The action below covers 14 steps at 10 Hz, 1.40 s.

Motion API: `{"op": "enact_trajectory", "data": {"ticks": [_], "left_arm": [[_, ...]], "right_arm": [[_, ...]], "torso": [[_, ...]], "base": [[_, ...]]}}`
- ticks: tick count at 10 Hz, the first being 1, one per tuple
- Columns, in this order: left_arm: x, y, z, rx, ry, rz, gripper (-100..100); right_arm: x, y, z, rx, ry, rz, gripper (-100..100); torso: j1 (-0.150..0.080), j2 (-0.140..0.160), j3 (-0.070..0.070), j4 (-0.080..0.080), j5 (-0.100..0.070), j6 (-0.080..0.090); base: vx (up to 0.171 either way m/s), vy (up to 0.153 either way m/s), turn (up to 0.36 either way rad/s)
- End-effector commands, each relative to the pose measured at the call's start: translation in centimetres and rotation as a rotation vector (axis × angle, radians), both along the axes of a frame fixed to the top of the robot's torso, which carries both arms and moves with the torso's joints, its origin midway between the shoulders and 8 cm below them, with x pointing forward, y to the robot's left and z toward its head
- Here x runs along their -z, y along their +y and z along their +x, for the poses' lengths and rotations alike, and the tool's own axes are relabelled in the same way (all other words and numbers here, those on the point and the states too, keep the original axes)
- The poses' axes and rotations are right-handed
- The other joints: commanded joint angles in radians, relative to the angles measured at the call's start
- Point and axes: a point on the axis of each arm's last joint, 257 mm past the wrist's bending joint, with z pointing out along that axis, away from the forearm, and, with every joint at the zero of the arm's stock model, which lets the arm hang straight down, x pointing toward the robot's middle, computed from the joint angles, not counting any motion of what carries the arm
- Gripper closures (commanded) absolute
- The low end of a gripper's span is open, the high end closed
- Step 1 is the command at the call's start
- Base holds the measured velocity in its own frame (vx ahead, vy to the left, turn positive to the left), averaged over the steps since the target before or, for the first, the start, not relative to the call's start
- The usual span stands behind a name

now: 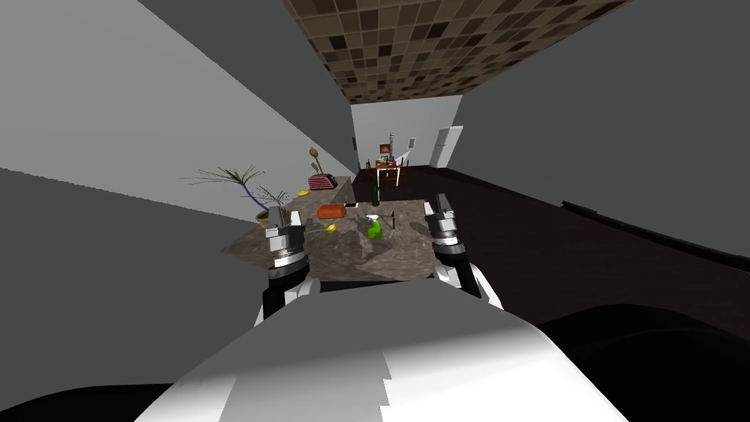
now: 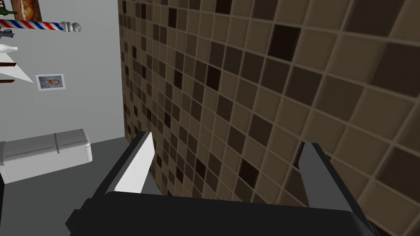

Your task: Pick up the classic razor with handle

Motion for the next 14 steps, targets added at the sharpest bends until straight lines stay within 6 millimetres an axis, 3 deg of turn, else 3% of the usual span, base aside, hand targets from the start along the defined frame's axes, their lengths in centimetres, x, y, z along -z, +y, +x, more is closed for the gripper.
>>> {"op": "enact_trajectory", "data": {"ticks": [1, 6, 7, 11, 12, 13, 14], "left_arm": [[0.0, 0.0, 0.0, 0.000, 0.000, 0.000, 0], [0.0, 0.0, 0.0, 0.000, 0.000, 0.000, 0], [0.0, 0.0, 0.0, 0.000, 0.000, 0.000, 0], [0.0, 0.0, 0.0, 0.000, 0.000, 0.000, 0], [0.0, 0.0, 0.0, 0.000, 0.000, 0.000, 0], [0.0, 0.0, 0.0, 0.000, 0.000, 0.000, 0], [0.0, 0.0, 0.0, 0.000, 0.000, 0.000, 0]], "right_arm": [[1.5, -0.5, 0.7, 0.015, 0.057, -0.043, -100], [8.4, -3.8, 2.3, 0.072, 0.281, -0.199, -100], [8.4, -3.7, 2.3, 0.070, 0.281, -0.203, -100], [15.2, -8.1, 2.5, 0.126, 0.502, -0.334, -100], [15.1, -8.1, 2.6, 0.119, 0.504, -0.350, -100], [16.9, -9.4, 2.4, 0.135, 0.562, -0.380, -100], [16.9, -9.4, 2.4, 0.132, 0.562, -0.388, -100]], "torso": [[0.000, 0.000, 0.000, 0.000, 0.000, 0.000], [0.002, 0.001, 0.001, 0.000, 0.000, 0.000], [0.003, 0.001, 0.001, 0.000, 0.001, 0.000], [0.002, -0.002, -0.001, 0.000, 0.000, 0.000], [0.003, -0.002, -0.001, 0.000, 0.001, 0.000], [0.002, -0.002, -0.001, 0.000, 0.001, 0.000], [0.001, -0.003, -0.002, -0.001, 0.001, 0.000]], "base": [[-0.086, 0.041, 0.130], [-0.088, 0.054, 0.166], [-0.058, 0.050, 0.056], [-0.047, 0.062, 0.182], [-0.044, 0.073, 0.079], [-0.020, 0.061, 0.176], [-0.007, 0.034, 0.065]]}}
